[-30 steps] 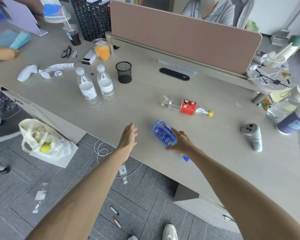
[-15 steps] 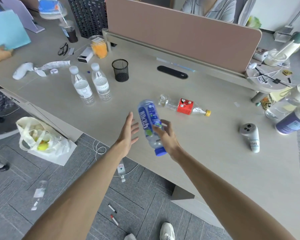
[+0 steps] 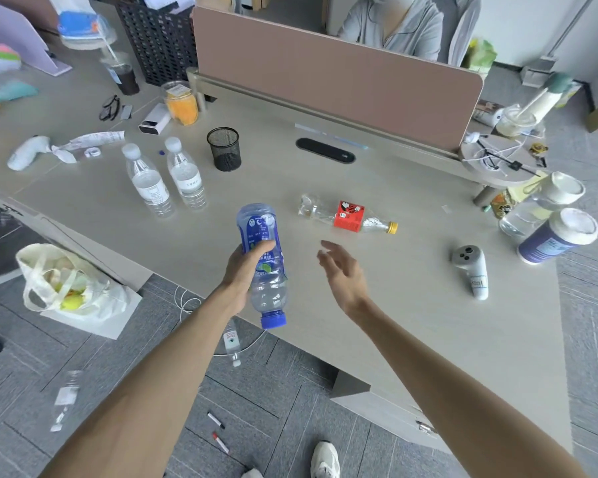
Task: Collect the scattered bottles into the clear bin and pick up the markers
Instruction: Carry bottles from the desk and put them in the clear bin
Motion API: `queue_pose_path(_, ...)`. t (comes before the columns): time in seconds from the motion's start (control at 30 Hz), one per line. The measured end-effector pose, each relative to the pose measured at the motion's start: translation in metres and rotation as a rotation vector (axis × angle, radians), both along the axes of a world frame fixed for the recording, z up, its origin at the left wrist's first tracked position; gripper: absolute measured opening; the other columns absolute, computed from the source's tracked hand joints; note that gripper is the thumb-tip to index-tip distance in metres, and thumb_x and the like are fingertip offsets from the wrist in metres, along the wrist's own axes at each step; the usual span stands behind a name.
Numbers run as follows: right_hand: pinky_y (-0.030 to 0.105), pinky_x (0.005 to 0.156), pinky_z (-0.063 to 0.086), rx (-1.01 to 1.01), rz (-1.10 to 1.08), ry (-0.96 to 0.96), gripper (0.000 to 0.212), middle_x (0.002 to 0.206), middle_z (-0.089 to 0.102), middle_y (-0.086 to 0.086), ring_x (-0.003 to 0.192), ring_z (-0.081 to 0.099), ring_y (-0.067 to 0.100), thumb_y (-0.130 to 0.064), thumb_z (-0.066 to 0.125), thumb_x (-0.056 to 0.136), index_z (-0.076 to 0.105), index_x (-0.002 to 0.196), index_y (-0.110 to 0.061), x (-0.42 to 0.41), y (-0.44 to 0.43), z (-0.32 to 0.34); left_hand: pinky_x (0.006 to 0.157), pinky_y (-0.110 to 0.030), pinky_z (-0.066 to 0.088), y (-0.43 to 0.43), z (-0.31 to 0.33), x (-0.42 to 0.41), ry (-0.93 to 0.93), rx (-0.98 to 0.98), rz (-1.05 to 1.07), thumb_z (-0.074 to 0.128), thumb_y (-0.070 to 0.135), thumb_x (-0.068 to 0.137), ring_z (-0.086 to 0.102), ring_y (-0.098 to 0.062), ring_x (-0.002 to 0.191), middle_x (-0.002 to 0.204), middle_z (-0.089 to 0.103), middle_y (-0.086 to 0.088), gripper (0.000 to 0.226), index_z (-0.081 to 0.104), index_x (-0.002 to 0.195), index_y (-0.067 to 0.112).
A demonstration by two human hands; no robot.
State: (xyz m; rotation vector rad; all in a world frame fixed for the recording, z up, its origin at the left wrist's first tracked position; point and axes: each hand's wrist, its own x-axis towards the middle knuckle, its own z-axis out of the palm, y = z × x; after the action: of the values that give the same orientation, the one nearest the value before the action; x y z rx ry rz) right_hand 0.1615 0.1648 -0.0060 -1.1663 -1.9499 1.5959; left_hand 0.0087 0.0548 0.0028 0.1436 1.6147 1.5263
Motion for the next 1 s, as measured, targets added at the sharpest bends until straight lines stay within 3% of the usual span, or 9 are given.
queue_pose_path(0.1, 0.027, 0.087, 0.047, 0.090, -0.091, -0.020, 0.036, 0.105, 0.066, 0.001, 0.100, 0.062, 0.017, -0.029, 0.055, 0.099, 0.058, 0.134, -0.019, 0.013, 0.029, -0.003, 0.067, -0.033, 0.055, 0.017, 0.005, -0.001, 0.044, -0.048, 0.029, 0.069, 0.031, 0.077, 0.068, -0.026, 0.065, 0.081, 0.072, -0.009, 0.028, 0.064, 0.097, 0.012)
queue_pose_path(0.23, 0.030, 0.086, 0.050, 0.180, -0.118, -0.067, 0.036, 0.112, 0.070, 0.003, 0.105, 0.064, 0.017, -0.033, 0.054, 0.095, 0.060, 0.128, -0.021, 0.006, 0.073, -0.009, 0.067, -0.034, 0.056, 0.038, 0.004, -0.010, 0.080, -0.098, 0.094, 0.071, 0.035, 0.071, 0.069, -0.027, 0.066, 0.084, 0.073, -0.010, 0.040, 0.066, 0.102, 0.010)
queue_pose_path(0.37, 0.033, 0.086, 0.048, 0.308, -0.046, -0.198, 0.035, 0.122, 0.066, 0.007, 0.114, 0.062, 0.024, -0.029, 0.055, 0.095, 0.061, 0.128, -0.019, -0.016, 0.109, -0.012, 0.060, -0.029, 0.056, 0.060, -0.004, -0.023, 0.071, -0.129, 0.132, 0.069, 0.031, 0.077, 0.068, -0.025, 0.061, 0.081, 0.072, -0.010, 0.029, 0.066, 0.096, 0.010)
queue_pose_path(0.5, 0.037, 0.098, 0.041, 0.494, 0.087, -0.485, 0.045, 0.136, 0.052, 0.013, 0.126, 0.046, 0.034, -0.019, 0.057, 0.090, 0.055, 0.135, -0.018, -0.053, 0.148, -0.016, 0.066, -0.033, 0.056, 0.088, -0.017, -0.050, 0.067, -0.144, 0.102, 0.069, 0.033, 0.075, 0.069, -0.026, 0.066, 0.085, 0.072, -0.011, 0.034, 0.066, 0.099, 0.009)
queue_pose_path(0.73, 0.048, 0.116, 0.024, 0.678, 0.397, -0.914, 0.092, 0.154, 0.031, 0.011, 0.140, 0.033, 0.031, -0.051, 0.069, 0.081, 0.020, 0.155, -0.027, -0.106, 0.191, -0.048, 0.062, -0.030, 0.057, 0.129, -0.044, -0.094, 0.071, -0.175, 0.020, 0.070, 0.036, 0.074, 0.070, -0.024, 0.066, 0.085, 0.074, -0.010, 0.035, 0.066, 0.099, 0.011)
queue_pose_path(0.83, 0.049, 0.109, 0.033, 0.683, 0.469, -0.996, 0.095, 0.144, 0.045, 0.012, 0.130, 0.045, 0.034, -0.053, 0.070, 0.079, 0.018, 0.155, -0.028, -0.117, 0.197, -0.065, 0.060, -0.030, 0.055, 0.135, -0.054, -0.107, 0.055, -0.204, -0.015, 0.071, 0.037, 0.071, 0.070, -0.024, 0.065, 0.084, 0.073, -0.008, 0.039, 0.067, 0.100, 0.012)
queue_pose_path(1.0, 0.038, 0.083, 0.047, 0.593, 0.342, -0.909, 0.077, 0.115, 0.060, 0.011, 0.109, 0.056, 0.033, -0.051, 0.071, 0.072, 0.041, 0.139, -0.025, -0.105, 0.194, -0.066, 0.059, -0.028, 0.053, 0.149, -0.058, -0.120, 0.073, -0.242, -0.082, 0.072, 0.039, 0.071, 0.069, -0.022, 0.063, 0.084, 0.072, -0.006, 0.036, 0.065, 0.097, 0.015)
